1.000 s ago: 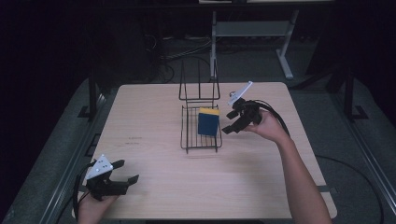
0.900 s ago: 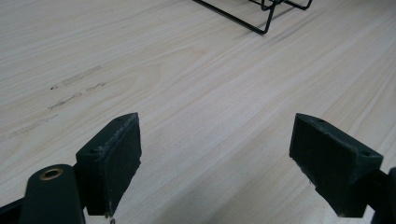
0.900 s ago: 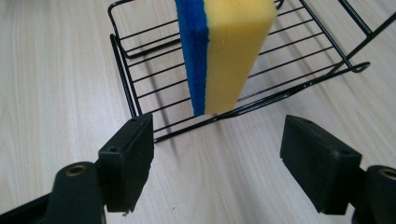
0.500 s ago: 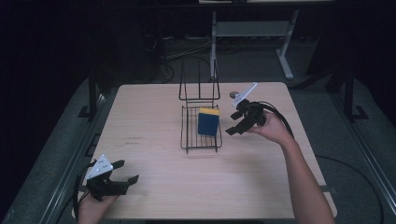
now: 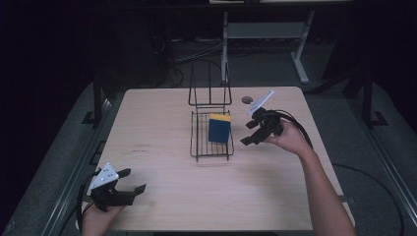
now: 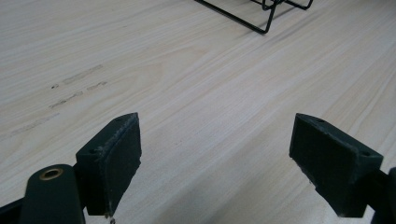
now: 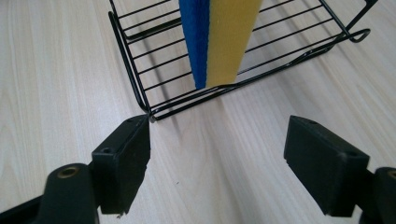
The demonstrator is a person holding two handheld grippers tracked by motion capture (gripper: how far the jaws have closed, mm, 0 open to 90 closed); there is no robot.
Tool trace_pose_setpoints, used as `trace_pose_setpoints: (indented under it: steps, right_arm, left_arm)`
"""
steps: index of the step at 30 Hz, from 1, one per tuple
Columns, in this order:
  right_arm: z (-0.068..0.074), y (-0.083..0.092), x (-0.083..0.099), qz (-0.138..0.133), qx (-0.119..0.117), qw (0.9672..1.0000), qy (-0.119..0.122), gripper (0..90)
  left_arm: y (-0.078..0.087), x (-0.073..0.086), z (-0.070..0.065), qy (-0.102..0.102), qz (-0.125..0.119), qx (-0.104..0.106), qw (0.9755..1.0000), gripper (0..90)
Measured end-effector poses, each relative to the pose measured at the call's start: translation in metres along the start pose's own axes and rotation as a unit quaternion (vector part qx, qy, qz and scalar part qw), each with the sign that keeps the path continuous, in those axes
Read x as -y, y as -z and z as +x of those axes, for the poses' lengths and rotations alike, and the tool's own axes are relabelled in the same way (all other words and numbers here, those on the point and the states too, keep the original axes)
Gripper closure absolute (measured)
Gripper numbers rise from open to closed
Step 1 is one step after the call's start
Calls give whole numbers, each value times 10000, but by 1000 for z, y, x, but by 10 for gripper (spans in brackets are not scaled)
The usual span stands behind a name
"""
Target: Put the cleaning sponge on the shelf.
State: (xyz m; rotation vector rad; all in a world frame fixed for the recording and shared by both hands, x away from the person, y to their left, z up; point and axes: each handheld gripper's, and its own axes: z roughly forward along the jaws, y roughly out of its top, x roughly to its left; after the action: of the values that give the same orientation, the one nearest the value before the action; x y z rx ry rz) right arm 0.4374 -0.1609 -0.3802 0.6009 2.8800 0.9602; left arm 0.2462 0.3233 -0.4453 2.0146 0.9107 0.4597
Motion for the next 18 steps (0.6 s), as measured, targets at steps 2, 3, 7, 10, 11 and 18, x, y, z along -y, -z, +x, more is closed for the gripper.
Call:
trace_pose_setpoints:
  steps: [2,3,7,10,11,18]
  right_arm:
    - [1,0,2,6,-17,10000,-17,221]
    - [1,1,3,4,-9,10000,-12,221]
    - [2,2,5,7,-6,10000,-18,220]
    - [2,3,7,-4,-1,10000,-27,216]
    - [3,3,7,3,-1,10000,-39,215]
    - [4,3,15,11,6,10000,-89,206]
  left_arm:
    - [-1,0,0,3,16,1,10000,162]
    - [-1,0,0,3,16,1,10000,162]
    - [-1,0,-1,8,8,9,10000,162]
    - [-1,0,-1,11,6,6,10000,163]
    - [-1,0,-1,11,6,8,10000,163]
    - [-1,-1,-1,10,10,11,10000,162]
